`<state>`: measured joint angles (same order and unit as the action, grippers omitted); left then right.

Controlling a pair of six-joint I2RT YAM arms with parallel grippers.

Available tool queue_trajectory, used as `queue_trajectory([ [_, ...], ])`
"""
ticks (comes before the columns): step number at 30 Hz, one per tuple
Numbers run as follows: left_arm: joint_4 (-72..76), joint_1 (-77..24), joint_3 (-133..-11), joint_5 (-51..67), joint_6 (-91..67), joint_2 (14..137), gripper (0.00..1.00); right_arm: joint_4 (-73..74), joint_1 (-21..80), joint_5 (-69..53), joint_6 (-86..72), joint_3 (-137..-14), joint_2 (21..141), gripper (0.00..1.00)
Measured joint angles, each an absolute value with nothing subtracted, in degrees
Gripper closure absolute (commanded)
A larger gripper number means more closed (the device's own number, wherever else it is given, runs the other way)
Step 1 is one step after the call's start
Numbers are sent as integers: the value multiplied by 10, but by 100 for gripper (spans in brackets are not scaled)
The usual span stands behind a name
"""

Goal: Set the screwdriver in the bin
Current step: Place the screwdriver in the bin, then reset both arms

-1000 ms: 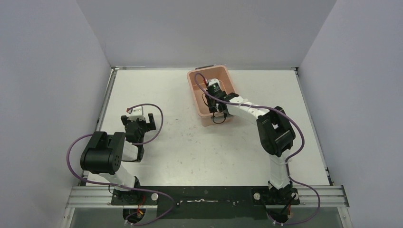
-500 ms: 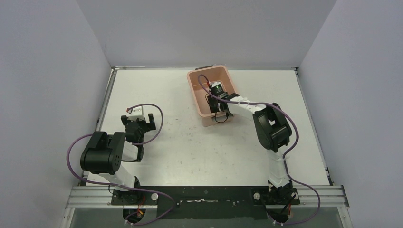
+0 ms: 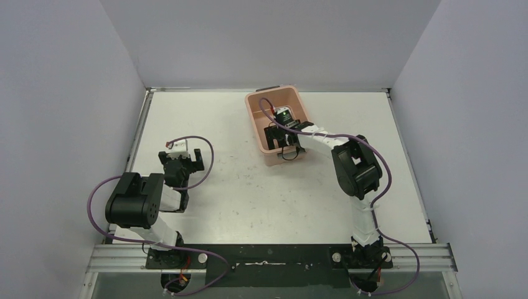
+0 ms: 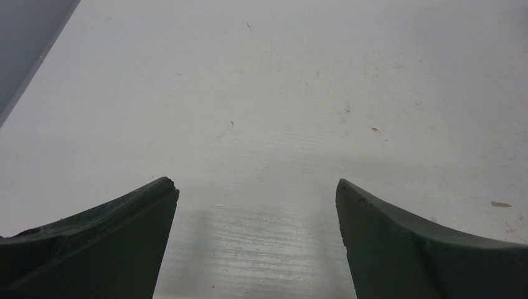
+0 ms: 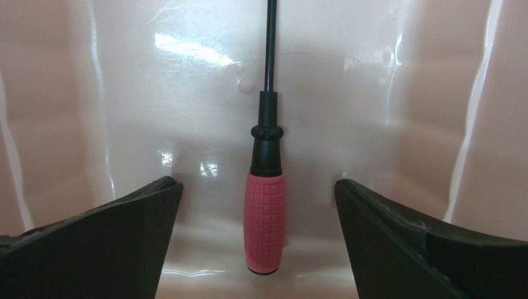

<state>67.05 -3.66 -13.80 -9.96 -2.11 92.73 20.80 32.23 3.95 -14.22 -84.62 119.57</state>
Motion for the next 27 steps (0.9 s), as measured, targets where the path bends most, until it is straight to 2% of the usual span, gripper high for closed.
queue_trajectory([
  [13,670,-37,-138,-100,-21,927,3,280,323,40,-142,-927,1186,0],
  [27,670,-37,-138,-100,-21,927,3,393,327,65,-125,-1136,1154,0],
])
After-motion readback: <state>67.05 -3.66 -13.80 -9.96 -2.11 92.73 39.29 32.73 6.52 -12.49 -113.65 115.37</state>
